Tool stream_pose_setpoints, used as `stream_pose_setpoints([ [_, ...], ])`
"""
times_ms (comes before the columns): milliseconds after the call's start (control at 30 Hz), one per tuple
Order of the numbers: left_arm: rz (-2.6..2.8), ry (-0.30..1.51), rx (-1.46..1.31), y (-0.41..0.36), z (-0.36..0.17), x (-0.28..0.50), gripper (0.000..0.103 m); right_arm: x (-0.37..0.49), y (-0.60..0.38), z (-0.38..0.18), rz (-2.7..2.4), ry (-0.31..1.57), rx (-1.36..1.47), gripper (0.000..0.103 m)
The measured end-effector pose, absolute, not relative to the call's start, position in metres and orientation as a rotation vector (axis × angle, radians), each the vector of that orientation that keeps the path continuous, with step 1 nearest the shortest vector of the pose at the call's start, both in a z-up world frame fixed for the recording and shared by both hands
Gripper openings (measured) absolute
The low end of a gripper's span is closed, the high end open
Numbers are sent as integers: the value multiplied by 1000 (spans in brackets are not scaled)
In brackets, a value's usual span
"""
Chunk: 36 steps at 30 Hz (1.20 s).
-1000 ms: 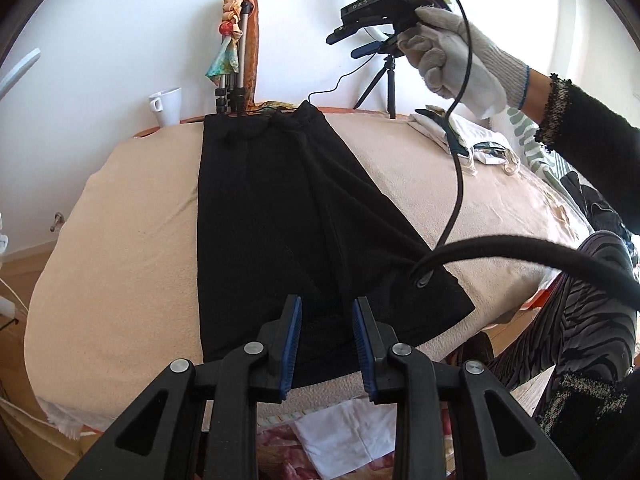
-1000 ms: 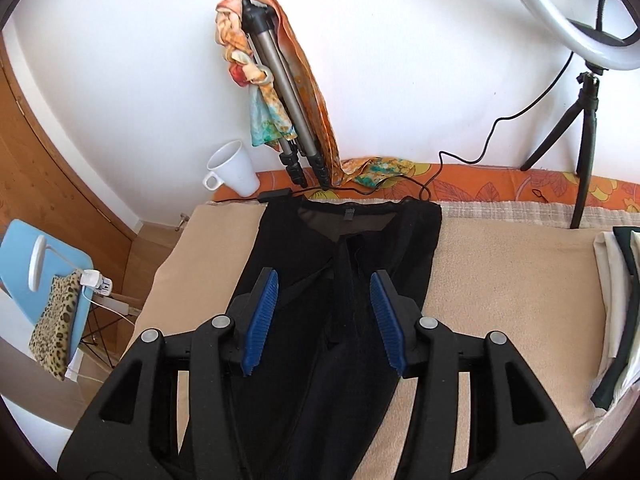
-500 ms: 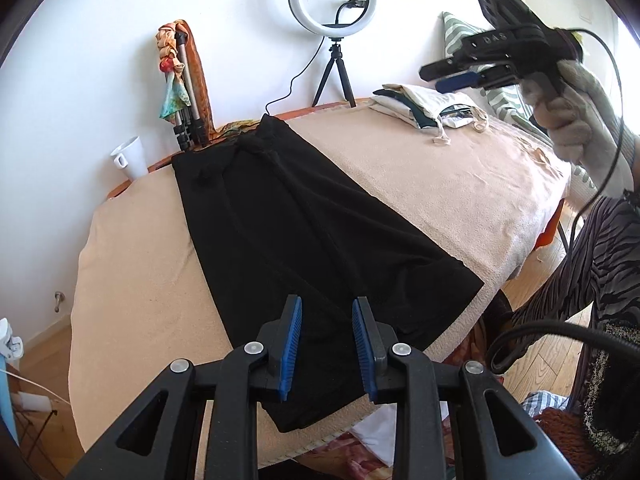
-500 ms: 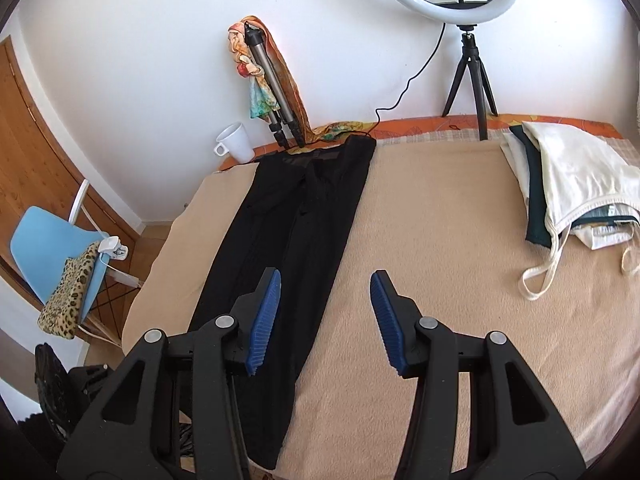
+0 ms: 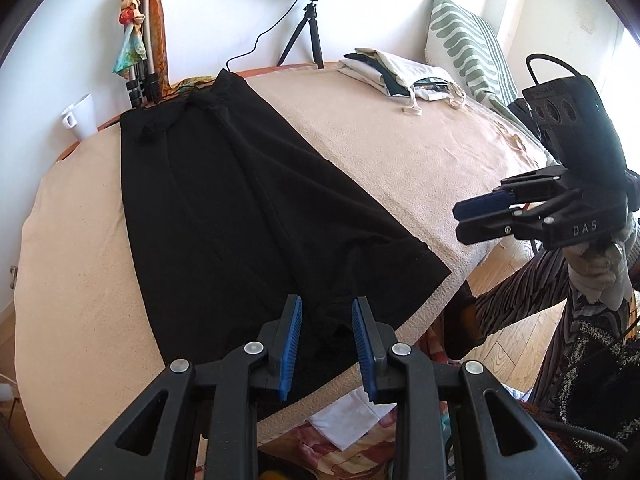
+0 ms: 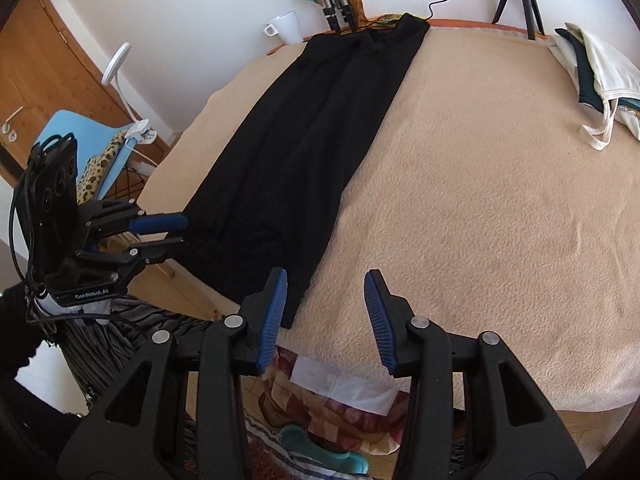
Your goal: Fold small clothes
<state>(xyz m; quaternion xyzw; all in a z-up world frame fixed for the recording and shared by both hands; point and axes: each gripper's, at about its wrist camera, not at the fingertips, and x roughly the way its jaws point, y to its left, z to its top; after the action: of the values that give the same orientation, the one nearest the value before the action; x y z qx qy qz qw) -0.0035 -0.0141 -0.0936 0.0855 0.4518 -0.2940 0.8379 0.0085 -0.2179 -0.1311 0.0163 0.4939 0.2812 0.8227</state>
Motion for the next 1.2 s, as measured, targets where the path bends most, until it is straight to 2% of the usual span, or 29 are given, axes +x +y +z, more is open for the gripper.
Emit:
stream_pose_setpoints([
  [133, -620, 968, 185, -19, -98, 1, 25, 8, -208, -149, 638, 1093, 26, 43],
  [267, -620, 999, 210, -24, -107, 5, 13, 4, -197, -156, 656, 1098, -33, 28],
  [400, -617, 1012, 226, -27, -112, 5, 4, 1, -190, -156, 670, 1085, -66, 25],
  [433, -616, 1009, 232, -27, -112, 4, 3, 1, -188, -157, 669, 1081, -85, 21],
  [467, -614, 1006, 241, -28, -113, 3, 2, 0, -185, -158, 665, 1080, -110, 11],
  [567, -606, 996, 261, -29, -113, 0, 1, -2, -183, -158, 672, 1089, -120, 5],
  [733, -604, 1002, 260, -28, -114, 0, 1, -10, -189, -131, 701, 1031, -99, 4],
  [833, -604, 1000, 269, -28, -113, -2, 1, -10, -183, -141, 675, 1057, -193, 5],
  [900, -602, 989, 259, -24, -109, -4, 6, -7, -184, -149, 694, 1117, -166, 5],
  [1000, -567, 970, 232, -8, -103, -10, 6, -5, -193, -148, 716, 1125, -116, 6],
  [1033, -557, 969, 226, -1, -101, -12, 7, -2, -198, -145, 730, 1122, -82, 6],
  [1100, -521, 955, 220, 13, -98, -17, 23, 3, -210, -138, 746, 1115, -11, 7],
  [1133, -491, 946, 213, 21, -97, -19, 25, 7, -216, -136, 747, 1113, 24, 13],
  [1167, -467, 950, 200, 31, -96, -20, 26, 11, -221, -135, 744, 1108, 59, 23],
  [1200, -440, 957, 177, 41, -97, -20, 27, 15, -228, -134, 741, 1103, 90, 25],
])
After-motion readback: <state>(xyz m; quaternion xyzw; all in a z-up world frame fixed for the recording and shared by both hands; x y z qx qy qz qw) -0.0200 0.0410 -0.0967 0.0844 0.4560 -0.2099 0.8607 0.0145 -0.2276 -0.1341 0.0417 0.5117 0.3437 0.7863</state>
